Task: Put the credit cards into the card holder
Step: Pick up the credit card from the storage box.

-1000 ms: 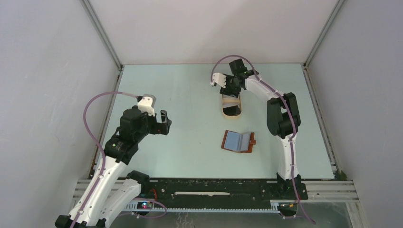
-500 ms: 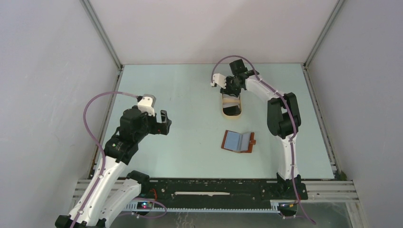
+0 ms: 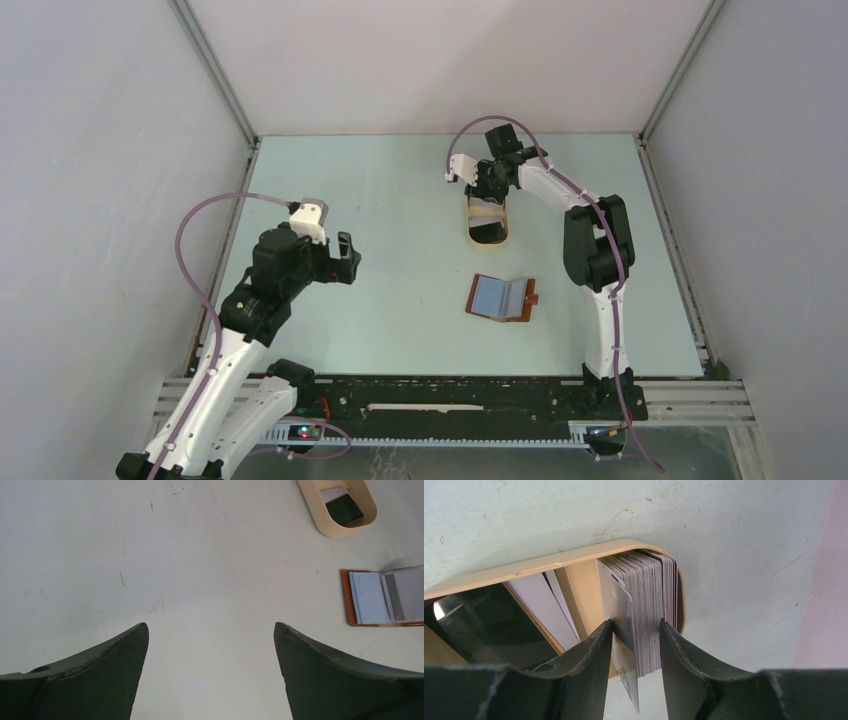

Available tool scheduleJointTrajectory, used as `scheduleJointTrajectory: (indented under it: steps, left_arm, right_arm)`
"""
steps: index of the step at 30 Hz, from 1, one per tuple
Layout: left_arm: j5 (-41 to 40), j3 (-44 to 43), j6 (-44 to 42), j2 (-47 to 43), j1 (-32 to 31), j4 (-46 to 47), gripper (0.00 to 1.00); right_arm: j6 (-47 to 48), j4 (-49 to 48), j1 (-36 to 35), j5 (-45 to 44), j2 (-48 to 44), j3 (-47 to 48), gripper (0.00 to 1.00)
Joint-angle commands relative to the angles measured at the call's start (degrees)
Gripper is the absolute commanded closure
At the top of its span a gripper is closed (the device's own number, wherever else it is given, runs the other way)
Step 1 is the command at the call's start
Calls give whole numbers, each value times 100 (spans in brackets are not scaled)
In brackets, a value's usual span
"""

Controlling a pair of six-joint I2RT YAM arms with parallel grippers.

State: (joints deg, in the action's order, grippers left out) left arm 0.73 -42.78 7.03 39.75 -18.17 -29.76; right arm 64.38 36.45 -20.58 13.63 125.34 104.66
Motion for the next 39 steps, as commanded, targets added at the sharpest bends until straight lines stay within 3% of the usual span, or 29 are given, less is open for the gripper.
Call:
scheduleJointTrajectory:
  steps: [1,12,28,39]
  left_arm:
    - [122,102,-123,5,64,159,0]
    - [152,99,-122,16,91,158,0]
    - [158,103,-123,30,103,162,0]
    - [172,108,-123,28,110,162,0]
  right_arm:
    - [-2,6,52,57,-437,-32,53]
    - [-20,82,107,166,-542,-45,53]
    - [-27,149,154,234,-624,-117,65]
    - [-35,224,168,288,-642,-122,82]
